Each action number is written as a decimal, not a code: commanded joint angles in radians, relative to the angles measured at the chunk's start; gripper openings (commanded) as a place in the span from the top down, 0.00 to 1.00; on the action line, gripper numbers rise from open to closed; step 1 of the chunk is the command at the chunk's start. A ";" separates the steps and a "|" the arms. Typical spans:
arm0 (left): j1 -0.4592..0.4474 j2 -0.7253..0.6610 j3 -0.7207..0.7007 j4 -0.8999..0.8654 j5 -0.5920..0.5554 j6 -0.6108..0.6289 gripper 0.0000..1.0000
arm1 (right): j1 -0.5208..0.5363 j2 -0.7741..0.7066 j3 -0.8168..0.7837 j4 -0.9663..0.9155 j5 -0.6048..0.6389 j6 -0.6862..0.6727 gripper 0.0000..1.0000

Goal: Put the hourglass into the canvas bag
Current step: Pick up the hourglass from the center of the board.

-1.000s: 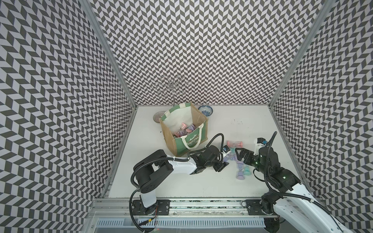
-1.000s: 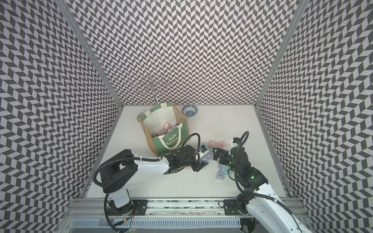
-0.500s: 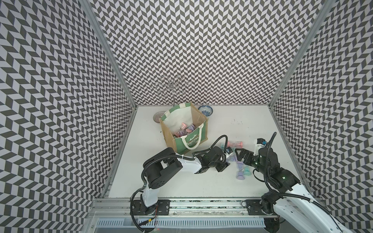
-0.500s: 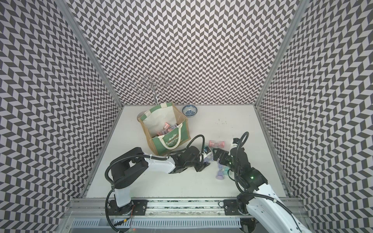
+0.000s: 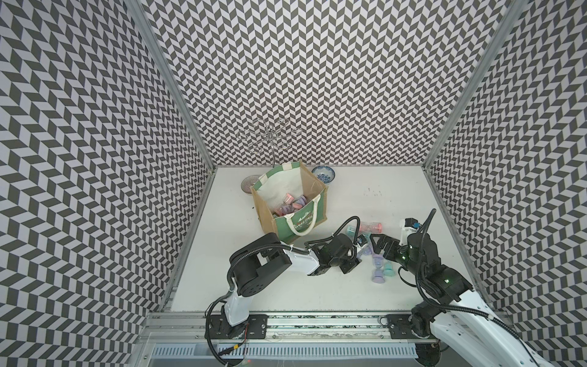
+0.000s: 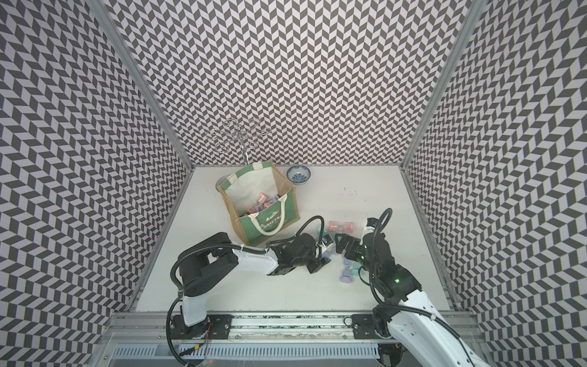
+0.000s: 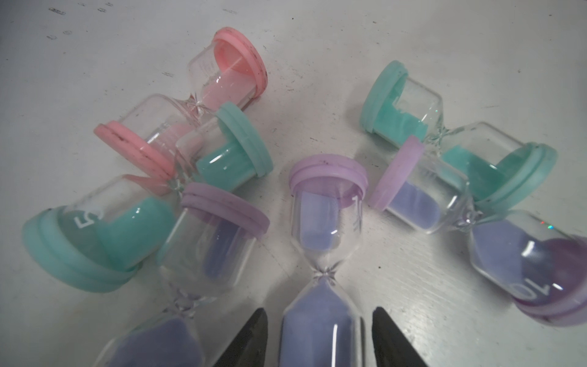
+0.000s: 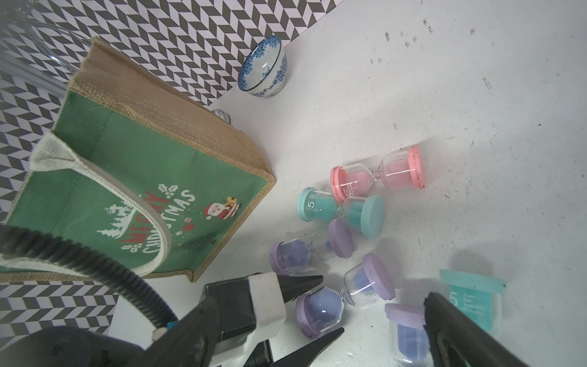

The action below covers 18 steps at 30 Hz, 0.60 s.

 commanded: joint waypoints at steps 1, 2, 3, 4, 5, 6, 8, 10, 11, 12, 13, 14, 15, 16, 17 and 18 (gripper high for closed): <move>-0.007 0.020 -0.003 0.030 -0.026 0.003 0.49 | -0.004 -0.012 -0.001 0.050 0.004 0.002 0.01; -0.009 0.020 -0.004 0.032 -0.034 0.004 0.50 | -0.004 -0.014 -0.002 0.051 0.005 0.001 0.01; -0.011 0.022 -0.004 0.032 -0.044 0.005 0.50 | -0.004 -0.015 -0.002 0.051 0.007 0.000 0.01; -0.013 0.022 -0.003 0.031 -0.057 0.005 0.51 | -0.004 -0.015 -0.002 0.049 0.008 0.002 0.01; -0.015 0.022 -0.003 0.030 -0.063 0.003 0.52 | -0.004 -0.015 -0.001 0.049 0.007 0.003 0.01; -0.016 0.022 -0.001 0.028 -0.064 0.003 0.53 | -0.004 -0.014 0.003 0.047 0.005 0.003 0.01; -0.017 0.021 0.000 0.029 -0.064 0.005 0.56 | -0.005 -0.014 0.005 0.047 0.003 -0.003 0.01; -0.021 0.018 0.001 0.025 -0.075 0.007 0.58 | -0.005 -0.015 0.002 0.047 0.011 -0.001 0.01; -0.023 0.013 0.003 0.019 -0.086 0.007 0.59 | -0.004 -0.018 0.000 0.047 0.011 0.002 0.01; -0.025 0.008 0.004 0.014 -0.094 0.006 0.59 | -0.004 -0.021 0.001 0.048 0.009 0.004 0.01; -0.026 0.001 0.002 0.012 -0.097 0.006 0.61 | -0.004 -0.022 0.002 0.051 0.005 0.006 0.01; -0.028 -0.008 -0.003 0.016 -0.098 0.006 0.63 | -0.004 -0.023 0.002 0.051 0.004 0.005 0.01; -0.029 -0.016 -0.007 0.021 -0.099 0.005 0.65 | -0.005 -0.026 0.000 0.051 0.005 0.004 0.01; -0.029 -0.026 -0.012 0.026 -0.102 0.003 0.65 | -0.004 -0.028 -0.003 0.051 0.009 0.005 0.01; -0.030 -0.033 -0.016 0.028 -0.110 -0.004 0.65 | -0.004 -0.030 -0.004 0.052 0.014 0.006 0.01; -0.030 -0.041 -0.020 0.031 -0.115 -0.009 0.66 | -0.004 -0.031 -0.005 0.052 0.014 0.007 0.01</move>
